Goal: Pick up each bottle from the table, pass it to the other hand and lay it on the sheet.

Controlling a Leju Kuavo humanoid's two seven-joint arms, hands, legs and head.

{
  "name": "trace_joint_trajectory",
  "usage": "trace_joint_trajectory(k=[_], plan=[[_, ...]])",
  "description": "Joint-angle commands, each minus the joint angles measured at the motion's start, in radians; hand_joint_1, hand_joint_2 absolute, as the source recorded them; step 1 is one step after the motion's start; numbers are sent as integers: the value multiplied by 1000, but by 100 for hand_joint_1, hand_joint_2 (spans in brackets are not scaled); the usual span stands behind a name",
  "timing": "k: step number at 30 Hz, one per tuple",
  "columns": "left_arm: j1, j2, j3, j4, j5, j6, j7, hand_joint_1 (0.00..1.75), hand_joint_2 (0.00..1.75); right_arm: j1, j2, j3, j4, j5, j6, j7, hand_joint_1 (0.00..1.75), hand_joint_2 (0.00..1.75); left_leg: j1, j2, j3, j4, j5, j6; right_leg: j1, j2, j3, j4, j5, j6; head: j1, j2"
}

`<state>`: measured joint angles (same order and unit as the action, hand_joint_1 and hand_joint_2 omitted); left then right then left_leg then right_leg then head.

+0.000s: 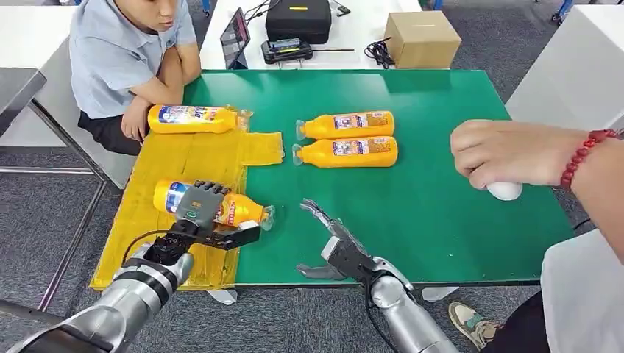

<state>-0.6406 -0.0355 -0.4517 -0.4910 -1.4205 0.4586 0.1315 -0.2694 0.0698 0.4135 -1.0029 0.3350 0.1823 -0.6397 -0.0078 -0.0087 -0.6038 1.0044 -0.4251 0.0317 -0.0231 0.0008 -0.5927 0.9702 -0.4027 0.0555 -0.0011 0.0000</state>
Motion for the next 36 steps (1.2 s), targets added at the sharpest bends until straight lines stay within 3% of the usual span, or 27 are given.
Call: trace_joint_trajectory(k=[1,6,8,9,10,18,19,20,36], plan=[[-61,8,-16,166,-14,-54,23,175,175,-56,3,35,90,0,-1,-3,0,175,1,2,2,0,-1,-2,1,2,2,0,0,-2,0,0],[-62,7,-23,168,-25,-54,27,175,175,-55,2,36,90,0,-3,-3,0,175,2,3,3,0,-1,-2,2,3,3,0,0,-3,0,0],[-70,-6,7,178,-27,-59,94,175,175,-53,4,36,93,-3,-12,-1,0,175,1,2,4,0,-1,-2,1,2,3,0,0,-2,0,0],[-71,-9,17,178,-21,-59,100,152,175,-54,6,36,95,-3,-14,-1,0,175,1,2,4,0,0,-2,1,1,4,0,0,-2,0,0],[-72,-10,18,178,-20,-60,100,147,175,-54,7,36,95,-2,-14,-1,0,175,2,3,5,0,-1,-2,2,2,5,0,0,-3,0,0],[-72,-10,18,178,-20,-60,100,147,175,-54,7,36,95,-2,-14,-1,0,175,2,3,7,0,-1,-3,2,2,6,0,0,-3,0,0],[-72,-13,26,180,-13,-65,103,58,175,-55,8,37,96,-2,-14,0,0,175,2,3,7,0,0,-2,2,2,6,0,0,-2,0,0],[-72,-16,32,178,-20,-56,103,0,175,-55,8,37,97,-2,-17,2,0,175,1,2,6,0,0,-2,1,1,5,0,0,-2,0,0],[-67,-46,85,165,3,-64,44,0,175,-43,3,36,92,4,-26,5,0,175,2,2,8,0,-1,-3,2,2,7,-1,0,-3,0,0]])
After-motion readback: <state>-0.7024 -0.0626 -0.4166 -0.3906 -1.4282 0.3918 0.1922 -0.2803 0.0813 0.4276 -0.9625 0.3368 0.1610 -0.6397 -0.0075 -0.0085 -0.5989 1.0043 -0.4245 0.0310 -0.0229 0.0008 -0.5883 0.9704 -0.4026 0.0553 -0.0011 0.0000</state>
